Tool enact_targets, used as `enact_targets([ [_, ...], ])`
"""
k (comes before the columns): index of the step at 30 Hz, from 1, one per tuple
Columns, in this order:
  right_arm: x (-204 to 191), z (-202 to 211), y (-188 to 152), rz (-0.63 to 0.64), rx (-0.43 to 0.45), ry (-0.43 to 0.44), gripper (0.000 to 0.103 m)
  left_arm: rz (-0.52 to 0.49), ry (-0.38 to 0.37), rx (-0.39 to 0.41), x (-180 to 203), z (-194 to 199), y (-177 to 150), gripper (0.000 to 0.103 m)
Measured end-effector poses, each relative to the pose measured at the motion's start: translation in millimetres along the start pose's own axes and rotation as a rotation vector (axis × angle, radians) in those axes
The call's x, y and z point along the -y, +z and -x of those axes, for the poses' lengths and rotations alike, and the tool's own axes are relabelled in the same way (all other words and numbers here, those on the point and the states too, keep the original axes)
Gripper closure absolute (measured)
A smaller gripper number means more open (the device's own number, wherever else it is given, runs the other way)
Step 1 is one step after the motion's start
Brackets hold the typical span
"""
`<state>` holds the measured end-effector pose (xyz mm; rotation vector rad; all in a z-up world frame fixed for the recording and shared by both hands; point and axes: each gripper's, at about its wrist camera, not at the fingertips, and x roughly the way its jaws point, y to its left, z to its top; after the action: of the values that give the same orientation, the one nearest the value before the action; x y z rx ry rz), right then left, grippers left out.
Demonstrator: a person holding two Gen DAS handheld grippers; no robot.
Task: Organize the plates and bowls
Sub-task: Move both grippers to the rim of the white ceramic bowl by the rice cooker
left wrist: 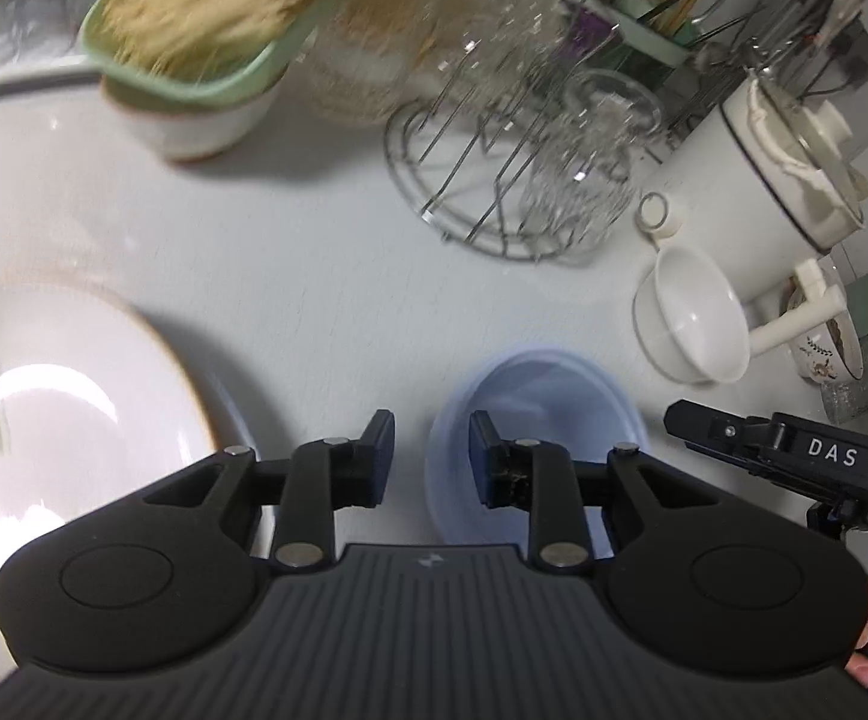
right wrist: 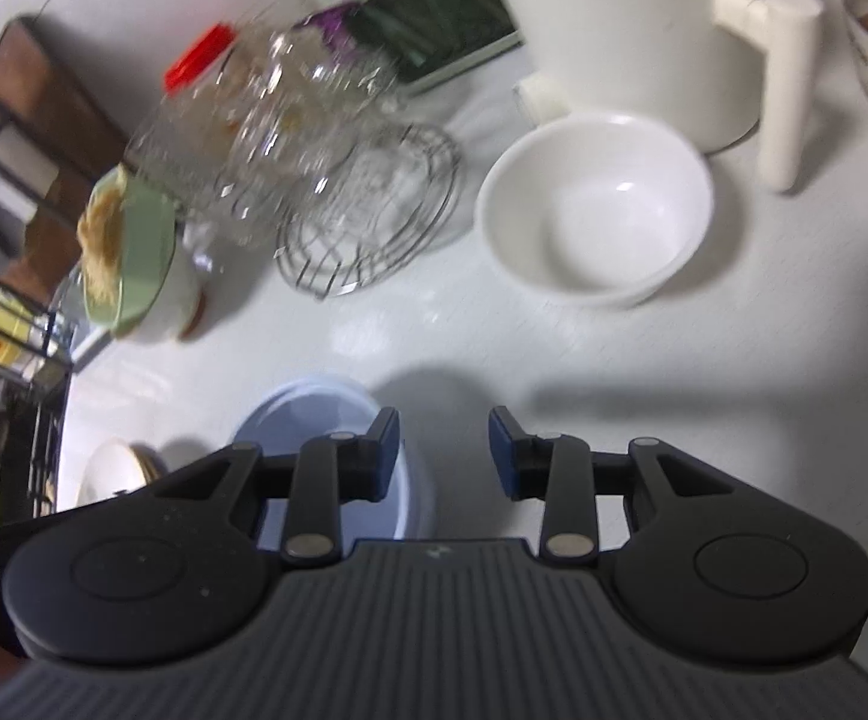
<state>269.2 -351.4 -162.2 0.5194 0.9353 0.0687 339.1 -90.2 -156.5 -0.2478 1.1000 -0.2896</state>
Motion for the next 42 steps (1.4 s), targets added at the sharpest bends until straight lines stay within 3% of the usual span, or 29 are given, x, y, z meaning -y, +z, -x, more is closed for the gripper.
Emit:
enact_targets([
  [7,15,17,12,-0.048,0.069,-0.033,0.066,-0.073,-0.069,0.013,39,-4,33,0.07],
  [13,33,27,22,-0.108,0.144,-0.143,0.066,-0.134,-0.156,-0.035,88,-37,53,0.07],
  [19,55,26,33,-0.175,0.166,-0.193,0.067,-0.195,-0.192,-0.089,121,-70,68,0.07],
  [29,71,8,44,-0.24,0.15,-0.189,0.071,-0.199,-0.206,-0.168,141,-118,84,0.07],
  [34,76,-2,44,-0.275,0.133,-0.177,0.082,-0.227,-0.19,-0.15,150,-126,88,0.072],
  [37,76,-5,43,-0.282,0.133,-0.168,0.088,-0.234,-0.187,-0.146,151,-128,88,0.079],
  [42,74,2,39,-0.275,0.149,-0.171,0.089,-0.231,-0.213,-0.149,146,-121,89,0.087],
])
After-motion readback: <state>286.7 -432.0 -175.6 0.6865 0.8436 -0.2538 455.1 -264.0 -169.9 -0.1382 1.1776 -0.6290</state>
